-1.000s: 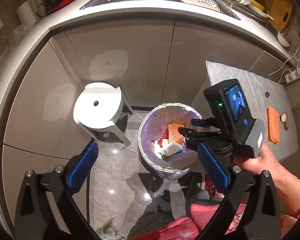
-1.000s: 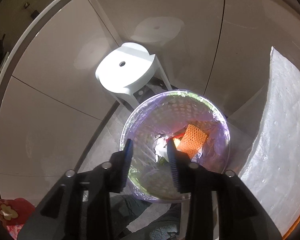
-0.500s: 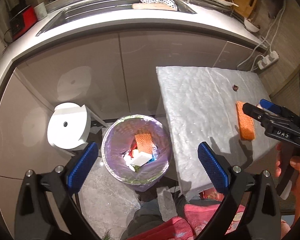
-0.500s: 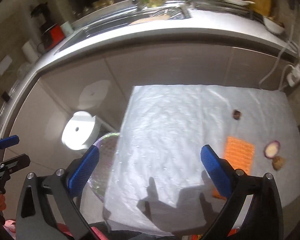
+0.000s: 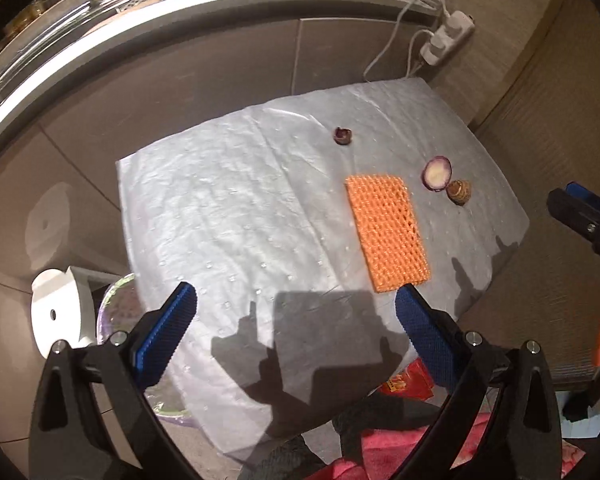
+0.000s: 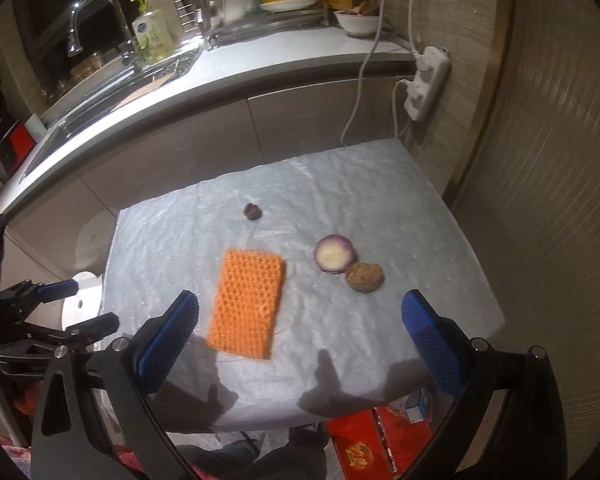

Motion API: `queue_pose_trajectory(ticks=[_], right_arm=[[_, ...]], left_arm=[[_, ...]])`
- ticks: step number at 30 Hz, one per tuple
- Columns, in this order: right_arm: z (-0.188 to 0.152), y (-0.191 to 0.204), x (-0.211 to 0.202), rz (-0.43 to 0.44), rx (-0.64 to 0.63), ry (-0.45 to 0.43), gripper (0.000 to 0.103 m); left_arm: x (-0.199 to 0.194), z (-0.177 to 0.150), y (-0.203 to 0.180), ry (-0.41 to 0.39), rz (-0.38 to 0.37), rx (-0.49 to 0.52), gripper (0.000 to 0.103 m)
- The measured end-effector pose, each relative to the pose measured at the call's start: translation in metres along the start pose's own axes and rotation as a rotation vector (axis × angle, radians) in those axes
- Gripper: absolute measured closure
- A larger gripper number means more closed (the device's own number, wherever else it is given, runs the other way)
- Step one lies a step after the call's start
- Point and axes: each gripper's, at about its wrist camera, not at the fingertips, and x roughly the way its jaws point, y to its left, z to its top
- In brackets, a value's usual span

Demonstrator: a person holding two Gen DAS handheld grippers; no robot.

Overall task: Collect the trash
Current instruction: 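Grasp the second orange foam net on the table with the left tool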

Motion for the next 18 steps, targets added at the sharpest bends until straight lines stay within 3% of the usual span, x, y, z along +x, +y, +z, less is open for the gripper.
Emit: queue_pose_trajectory(ticks=[4,9,16,18], right_arm=[[0.0,-0.032,-0.007,-0.043,0.016,0.012,0.002],[-0.005,-0.067,-0.011,-0.08,0.039,0.041,0.002],[-0.015,-0.094,-0.015,-0.103,0.046,0.058,0.002],[-0.016,-0.099,-0.015,-0.104,0.048,0.06,0.002]], left_arm=[[0.044,0.018,-0.038,0.047,-0.025,0.031,0.008],[0.086,0.025,-0.072,0.086,-0.002,0.068,0.008],[0.119,0.029,-0.094,0.129,0.006,0.077,0.008],[0.125,0.03,-0.097,0.14,0.0,0.075,0.014]])
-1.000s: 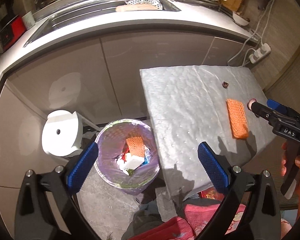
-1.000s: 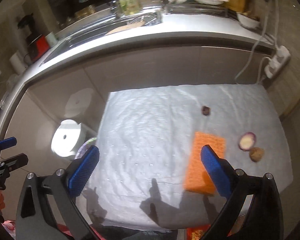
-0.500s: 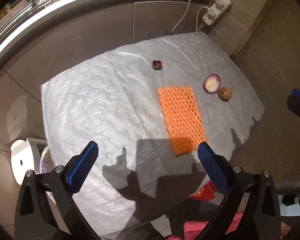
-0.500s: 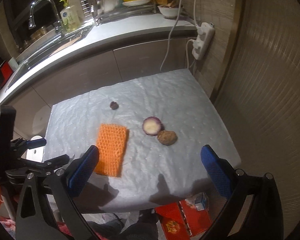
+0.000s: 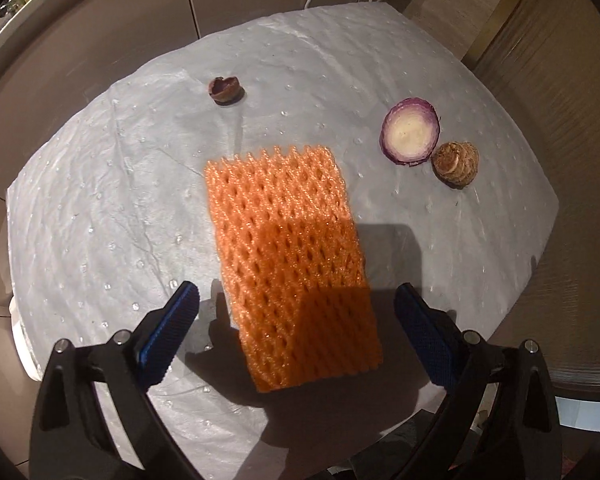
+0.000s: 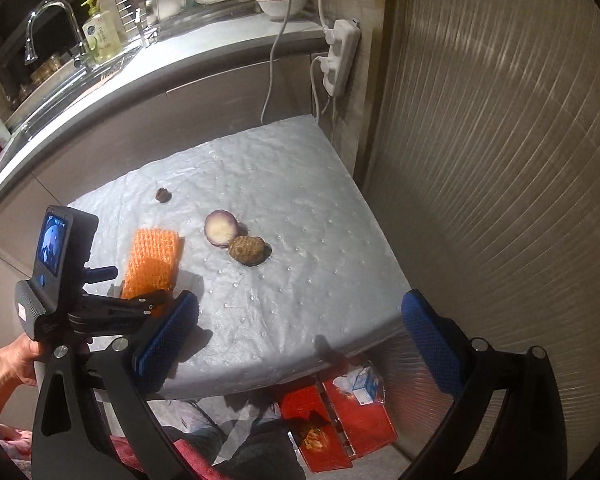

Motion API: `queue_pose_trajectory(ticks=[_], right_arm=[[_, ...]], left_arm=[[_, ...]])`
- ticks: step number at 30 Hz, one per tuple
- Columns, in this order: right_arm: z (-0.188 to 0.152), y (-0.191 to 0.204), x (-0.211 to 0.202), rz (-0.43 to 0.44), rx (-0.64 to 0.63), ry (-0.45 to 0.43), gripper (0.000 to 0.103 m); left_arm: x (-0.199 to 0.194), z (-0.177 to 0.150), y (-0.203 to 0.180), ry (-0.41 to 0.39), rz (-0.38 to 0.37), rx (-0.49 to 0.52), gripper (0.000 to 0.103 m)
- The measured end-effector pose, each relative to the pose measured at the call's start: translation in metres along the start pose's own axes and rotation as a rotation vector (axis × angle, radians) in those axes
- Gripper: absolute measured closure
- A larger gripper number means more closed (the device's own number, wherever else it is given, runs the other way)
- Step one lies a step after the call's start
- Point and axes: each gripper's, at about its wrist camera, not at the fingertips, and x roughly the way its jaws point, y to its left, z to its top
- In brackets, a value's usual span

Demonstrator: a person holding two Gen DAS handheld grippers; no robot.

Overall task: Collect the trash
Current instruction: 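Grasp the second orange foam net on the table with the left tool, then lift the foam net with left tool while right tool grasps the brown taro root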

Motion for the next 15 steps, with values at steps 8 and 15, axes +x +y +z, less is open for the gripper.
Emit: queue_pose_trajectory(ticks=[8,15], right_arm=[[-0.002,-0.01,0.004,0.015,0.006,0.006,0.002],[0.001,-0.001,0.014,0.06,-0.012,-0.001,0.002]], left_arm=[[0.012,0.001,-0.002,0.035,-0.029,0.006,0.062],[-0.017,0.003,0.004,-0.032,-0.029,0.022,0.082]])
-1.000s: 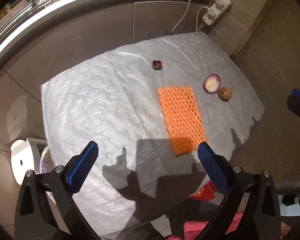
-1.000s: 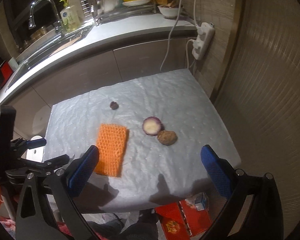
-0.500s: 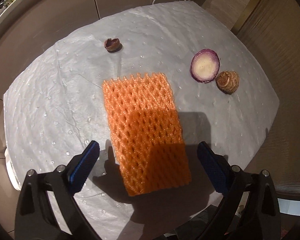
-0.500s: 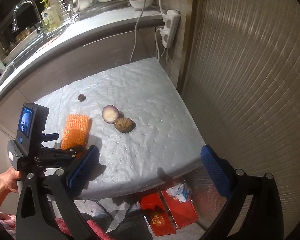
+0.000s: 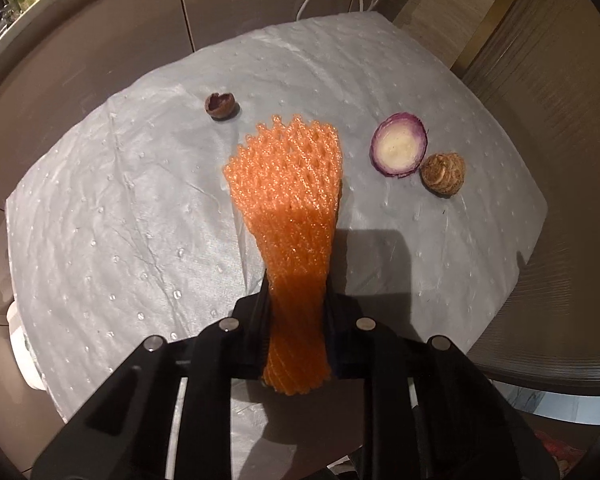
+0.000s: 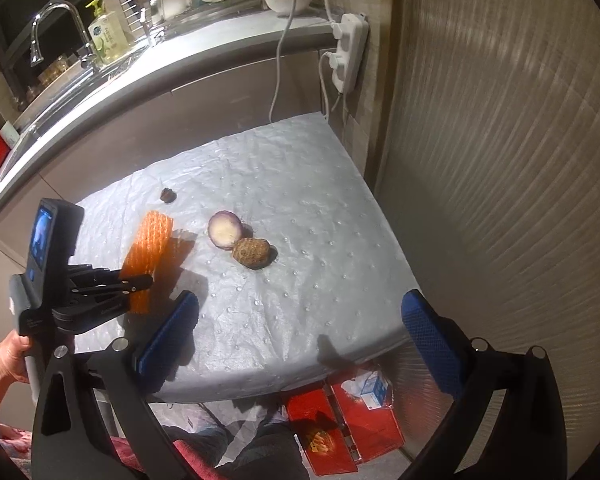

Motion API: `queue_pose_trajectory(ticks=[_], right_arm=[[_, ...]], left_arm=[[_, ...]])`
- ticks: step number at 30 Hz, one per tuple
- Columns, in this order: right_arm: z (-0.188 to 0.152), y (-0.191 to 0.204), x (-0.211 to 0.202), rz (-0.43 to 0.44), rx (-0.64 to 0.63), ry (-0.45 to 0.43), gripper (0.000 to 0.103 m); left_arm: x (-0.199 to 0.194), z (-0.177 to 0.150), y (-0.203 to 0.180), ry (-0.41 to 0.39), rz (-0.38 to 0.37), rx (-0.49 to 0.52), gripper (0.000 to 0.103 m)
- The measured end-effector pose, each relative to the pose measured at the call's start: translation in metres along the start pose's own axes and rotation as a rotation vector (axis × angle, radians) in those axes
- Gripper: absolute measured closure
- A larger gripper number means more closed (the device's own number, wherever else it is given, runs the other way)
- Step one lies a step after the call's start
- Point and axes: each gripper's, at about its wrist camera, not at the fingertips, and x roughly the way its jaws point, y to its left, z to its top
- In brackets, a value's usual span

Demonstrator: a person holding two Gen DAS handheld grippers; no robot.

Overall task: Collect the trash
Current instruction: 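Lift the foam net with left tool while right tool grasps the brown taro root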

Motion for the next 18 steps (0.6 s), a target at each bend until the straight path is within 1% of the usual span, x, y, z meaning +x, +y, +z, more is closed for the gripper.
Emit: queue_pose_trajectory(ticks=[4,7,8,11,14,18], right_arm=[[0.005,0.012,0.022,0.038,-0.079,-0.01,0.003],[0.01,0.027,0.05,0.073,-0.158,0.012,0.013],[0.012,0.03,0.06,0.088,-0.177,0.022,0.018],[0.018,0.038,0.092,0.122,-0.211,0.053,0.027],[0.022,0.044,0.121,0.137,-0.252,0.084,0.032],[0.024,0.05,0.148,0.135,-0.307,0.113,0.036]], left_arm=[[-0.033,0.0,0.005,-0.05,-0.009,-0.007,0.082],[-0.07,-0.007,0.015,-0.097,-0.022,-0.041,0.082],[-0.082,-0.01,0.018,-0.114,-0.018,-0.054,0.082],[-0.118,-0.02,0.03,-0.157,-0.001,-0.093,0.082],[-0.144,-0.031,0.045,-0.185,0.022,-0.139,0.082],[-0.17,-0.05,0.072,-0.209,0.043,-0.217,0.082]])
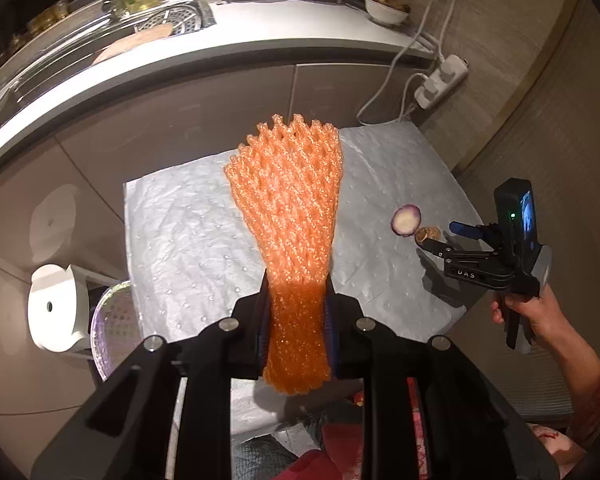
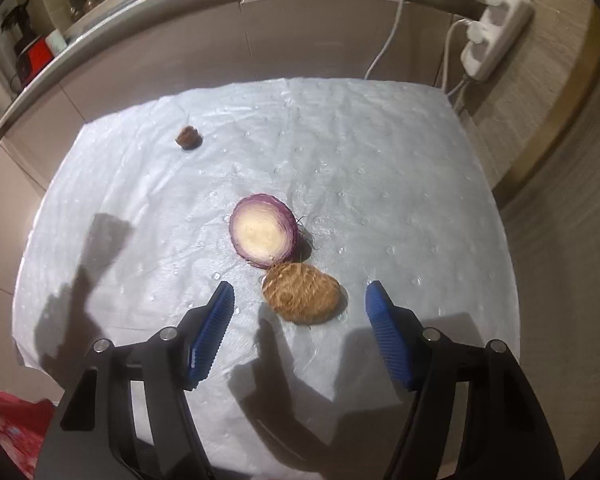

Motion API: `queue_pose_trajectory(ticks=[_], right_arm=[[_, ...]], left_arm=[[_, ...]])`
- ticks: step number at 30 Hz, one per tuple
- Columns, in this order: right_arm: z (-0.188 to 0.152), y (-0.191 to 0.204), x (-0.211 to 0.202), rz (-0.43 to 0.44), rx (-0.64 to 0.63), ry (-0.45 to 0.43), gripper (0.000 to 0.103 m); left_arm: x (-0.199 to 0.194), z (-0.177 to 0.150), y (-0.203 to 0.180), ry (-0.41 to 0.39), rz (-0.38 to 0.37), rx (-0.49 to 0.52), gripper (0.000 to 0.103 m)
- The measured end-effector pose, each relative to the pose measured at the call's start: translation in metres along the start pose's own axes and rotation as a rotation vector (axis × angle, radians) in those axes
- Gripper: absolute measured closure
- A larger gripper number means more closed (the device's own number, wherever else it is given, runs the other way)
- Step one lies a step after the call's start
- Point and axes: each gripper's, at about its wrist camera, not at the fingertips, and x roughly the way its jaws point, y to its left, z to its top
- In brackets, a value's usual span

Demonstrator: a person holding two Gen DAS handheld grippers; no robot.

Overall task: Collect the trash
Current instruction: 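Lift the foam net with left tool while right tool grasps the brown taro root, then drop the foam net into the bin with left tool while right tool holds the taro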

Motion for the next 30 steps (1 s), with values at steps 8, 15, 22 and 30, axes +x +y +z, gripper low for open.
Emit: queue_pose_trajectory(ticks=[8,15,22,30], right_arm=[[0.005,0.003,0.025,-0.026,-0.057,0.056,0.058],[-0.001,0.011,0.01,-0.013,0.017,0.042,0.058],[0.005,0.044,-0.052,0.039,0.048,-0.033,0.058],[0.029,0.11,-0.111,0.142,0.052,-0.136,0.058]], left_arm=[[-0.013,-0.023,0.058,0.006,0.104,-0.123,0.082],[-0.01,-0.047,0.105,0.037,0.172,-0.188,0.082],[0.018,-0.079,0.155,0.134,0.198,-0.206,0.082],[0.084,-0.128,0.218,0.297,0.191,-0.233,0.082]])
